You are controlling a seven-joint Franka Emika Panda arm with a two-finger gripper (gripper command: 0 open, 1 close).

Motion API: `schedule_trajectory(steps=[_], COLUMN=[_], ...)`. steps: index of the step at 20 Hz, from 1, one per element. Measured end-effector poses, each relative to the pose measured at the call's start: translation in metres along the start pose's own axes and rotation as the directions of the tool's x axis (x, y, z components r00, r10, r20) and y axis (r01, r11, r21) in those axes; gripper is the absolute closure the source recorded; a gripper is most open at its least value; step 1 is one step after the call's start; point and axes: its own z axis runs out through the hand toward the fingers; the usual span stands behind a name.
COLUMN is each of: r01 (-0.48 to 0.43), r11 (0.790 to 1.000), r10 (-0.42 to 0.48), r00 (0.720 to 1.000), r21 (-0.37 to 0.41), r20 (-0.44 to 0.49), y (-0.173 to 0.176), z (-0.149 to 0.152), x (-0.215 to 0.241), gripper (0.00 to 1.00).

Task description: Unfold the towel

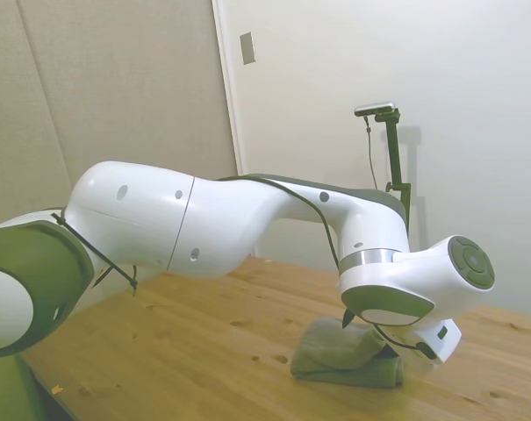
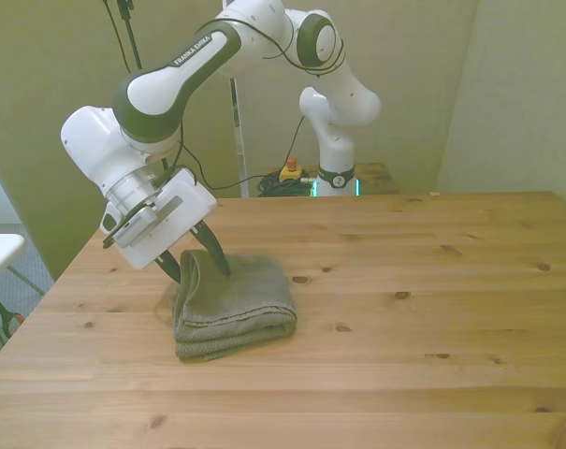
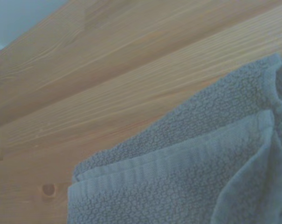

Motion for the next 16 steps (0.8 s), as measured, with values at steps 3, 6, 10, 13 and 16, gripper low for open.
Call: schedule_trajectory(steps=[3, 6, 10, 13, 16], r01=[-0.003, -0.005, -0.006, -0.007, -0.007], r11=[1.000, 1.000, 1.000, 1.000, 1.000], r10=[0.003, 0.005, 0.006, 0.007, 0.007], r00=[1.000, 1.000, 1.000, 1.000, 1.000], r21=[0.001, 0.002, 0.004, 0.006, 0.007], r20=[0.003, 0.004, 0.004, 0.003, 0.003], y=[0.0015, 0.0024, 0.0022, 0.0023, 0.0025], z=[0.0017, 0.0028, 0.0028, 0.0026, 0.0023], x=[0.0005, 0.0009, 0.0009, 0.0010, 0.0010], gripper=[1.00, 1.00, 1.00, 1.00, 1.00])
